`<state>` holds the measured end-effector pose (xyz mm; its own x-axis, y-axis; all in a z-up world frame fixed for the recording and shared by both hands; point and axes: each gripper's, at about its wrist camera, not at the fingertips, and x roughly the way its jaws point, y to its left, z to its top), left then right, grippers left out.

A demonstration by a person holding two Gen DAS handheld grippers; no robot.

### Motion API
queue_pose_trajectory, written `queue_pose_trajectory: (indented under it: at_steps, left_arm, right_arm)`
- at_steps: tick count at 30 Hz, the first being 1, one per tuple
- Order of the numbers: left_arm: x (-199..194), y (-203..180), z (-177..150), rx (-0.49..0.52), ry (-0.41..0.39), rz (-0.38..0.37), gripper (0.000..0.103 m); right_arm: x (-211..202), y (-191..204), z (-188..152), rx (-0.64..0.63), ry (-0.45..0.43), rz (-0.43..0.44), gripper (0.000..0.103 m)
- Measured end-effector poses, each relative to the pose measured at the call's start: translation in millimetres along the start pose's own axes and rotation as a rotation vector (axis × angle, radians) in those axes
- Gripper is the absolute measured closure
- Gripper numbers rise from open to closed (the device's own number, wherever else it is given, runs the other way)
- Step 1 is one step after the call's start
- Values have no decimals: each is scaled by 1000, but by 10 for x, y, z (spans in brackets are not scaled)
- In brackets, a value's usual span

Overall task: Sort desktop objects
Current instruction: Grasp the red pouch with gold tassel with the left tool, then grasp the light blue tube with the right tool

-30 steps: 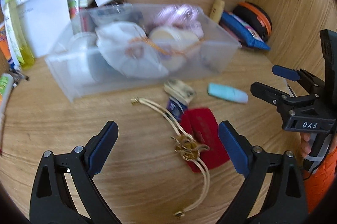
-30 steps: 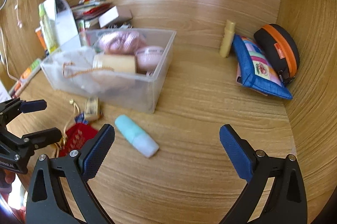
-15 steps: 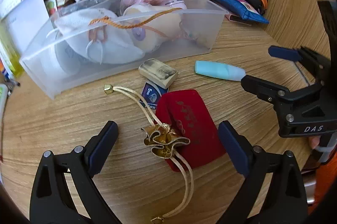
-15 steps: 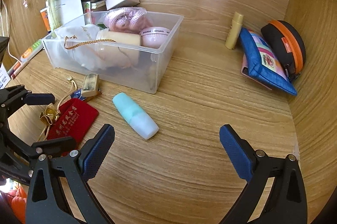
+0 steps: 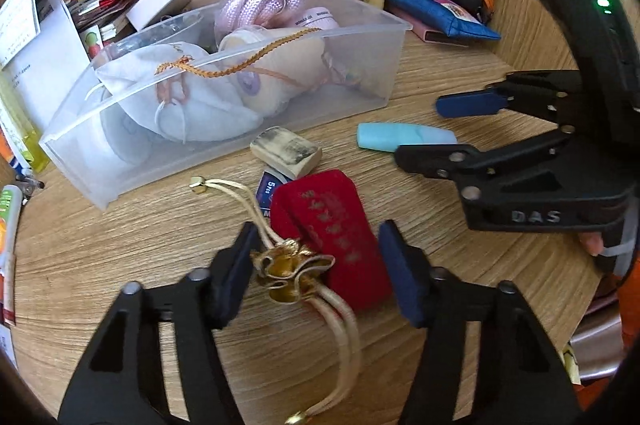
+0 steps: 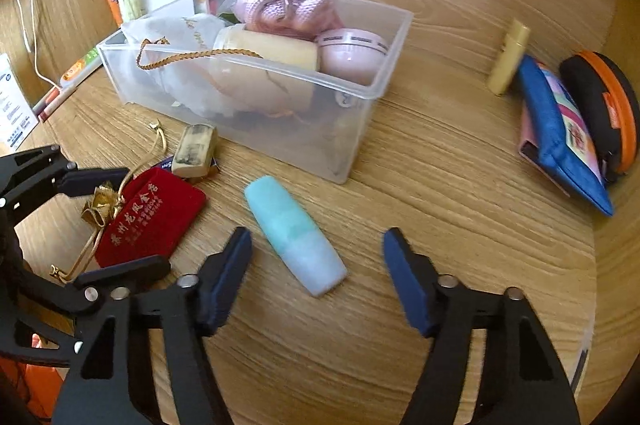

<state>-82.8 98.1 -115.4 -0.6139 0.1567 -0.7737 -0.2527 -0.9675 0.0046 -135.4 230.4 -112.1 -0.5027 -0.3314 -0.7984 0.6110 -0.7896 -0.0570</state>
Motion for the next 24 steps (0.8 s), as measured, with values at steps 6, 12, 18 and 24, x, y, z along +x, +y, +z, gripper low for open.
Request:
queue_pose_trajectory:
  at_steps: [6,12,18,24]
  left_arm:
    - [-21,2,-16,1,-8,-19,67]
    - [-55,64,-23,-26,-17,-37,71]
    - [-155,190,-69,-81,-37,-63,72]
    - [-360,382,-85,-140,-89,-53,72]
  right_arm:
    - [73,76,59,-29,9,28,64]
    - [83,128,56,-32,12,74,80]
    - [17,177,26,-42,-1,86,80]
    - [-135,203,31,-24,-39,97,80]
